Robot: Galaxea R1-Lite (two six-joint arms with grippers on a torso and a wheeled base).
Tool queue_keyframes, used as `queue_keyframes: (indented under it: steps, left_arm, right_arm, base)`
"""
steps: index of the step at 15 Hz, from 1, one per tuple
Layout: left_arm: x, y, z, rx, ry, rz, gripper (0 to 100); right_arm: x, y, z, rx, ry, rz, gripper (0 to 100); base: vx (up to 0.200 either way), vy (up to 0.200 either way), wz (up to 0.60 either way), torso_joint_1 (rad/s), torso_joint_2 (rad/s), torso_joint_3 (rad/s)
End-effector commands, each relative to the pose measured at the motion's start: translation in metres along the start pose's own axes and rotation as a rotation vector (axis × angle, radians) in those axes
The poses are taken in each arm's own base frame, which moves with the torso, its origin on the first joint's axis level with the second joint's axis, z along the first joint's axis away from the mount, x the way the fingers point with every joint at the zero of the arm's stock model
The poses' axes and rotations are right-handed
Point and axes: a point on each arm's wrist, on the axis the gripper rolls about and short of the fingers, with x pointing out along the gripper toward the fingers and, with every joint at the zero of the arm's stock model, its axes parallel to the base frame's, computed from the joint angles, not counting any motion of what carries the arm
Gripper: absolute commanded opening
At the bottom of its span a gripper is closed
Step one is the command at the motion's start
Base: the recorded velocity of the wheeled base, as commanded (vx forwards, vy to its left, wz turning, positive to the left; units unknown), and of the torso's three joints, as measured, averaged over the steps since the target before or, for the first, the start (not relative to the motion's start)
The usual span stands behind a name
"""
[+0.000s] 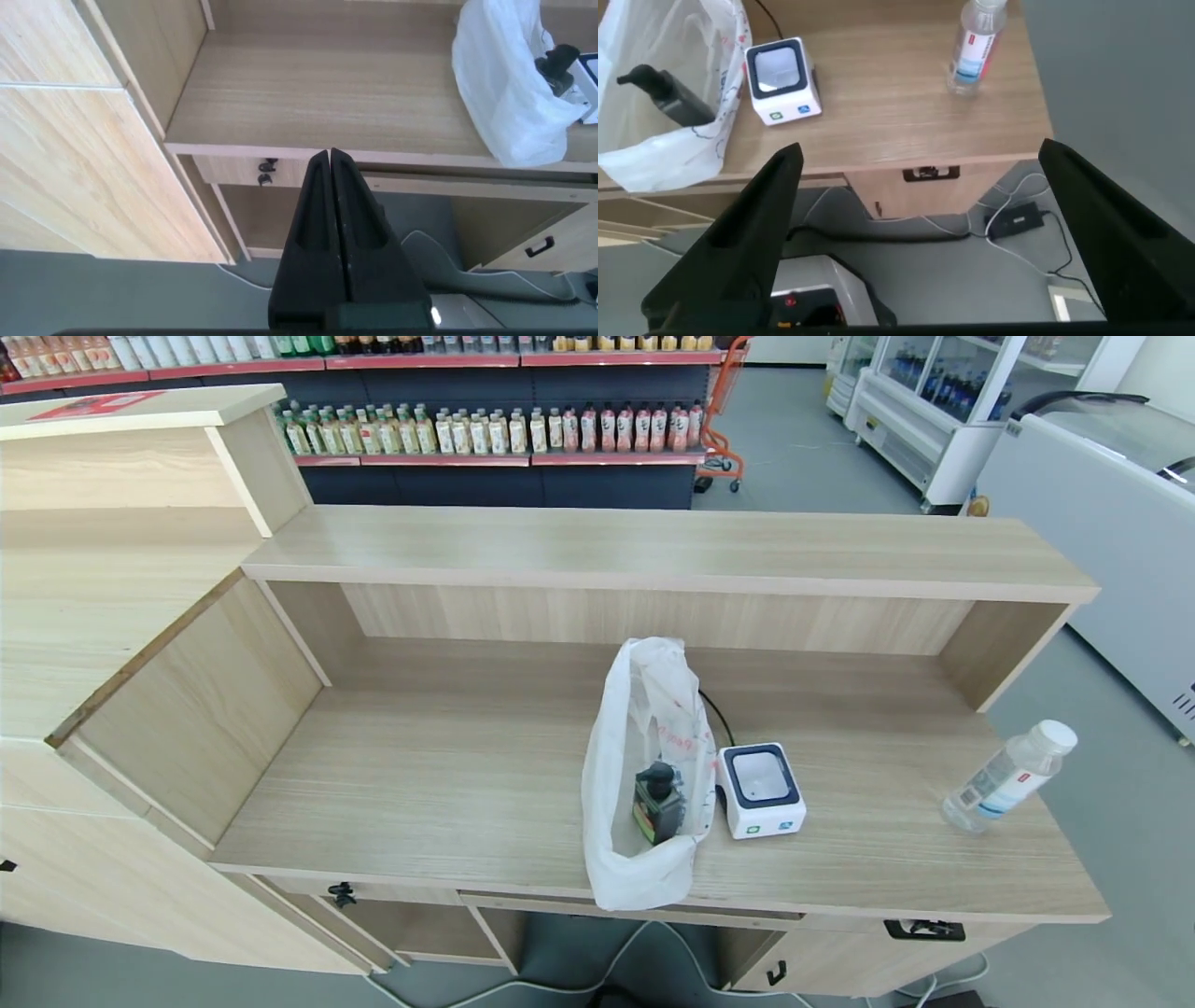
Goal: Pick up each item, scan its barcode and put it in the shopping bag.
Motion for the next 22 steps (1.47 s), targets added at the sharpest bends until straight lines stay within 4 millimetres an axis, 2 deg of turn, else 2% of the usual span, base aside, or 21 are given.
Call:
queue_keyframes:
  steps: [1,5,8,15,22]
  left_arm:
    - [0.0,0.0,0.0,-0.001,0.001,0.0,0]
    - [0.0,0.0,0.0,-0.001,0.003,0.0,0]
    - [0.0,0.0,0.0,0.001,0.001,0.0,0]
    - [0.0,0.0,0.0,-0.001,0.001,0.0,0]
    - [0.0,0.0,0.0,-0.001,0.003,0.0,0]
  right_arm:
    - [0.005,0.002,0.006,-0.004,0.016,0.004,100]
    - [0.019,0.008,0.015,-0.005,0.019,0.011,100]
    - [0.021,0.009,0.017,-0.007,0.024,0.017,100]
    - [0.021,0.007,0.002,-0.019,0.062,-0.005,100]
    - [0.02,0.006,-0.006,-0.024,0.076,-0.006,100]
  base:
    - [0.0,-0.2,0.0,0.002,-0.01,0.002]
    - [0.0,-0.2,0.0,0.002,0.0,0.004]
    - [0.0,-0.2,0.0,0.001,0.0,0.001]
    - [0.0,-0.2,0.0,0.001,0.0,0.001]
    - [0.0,0.0,0.0,0.0,0.0,0.0]
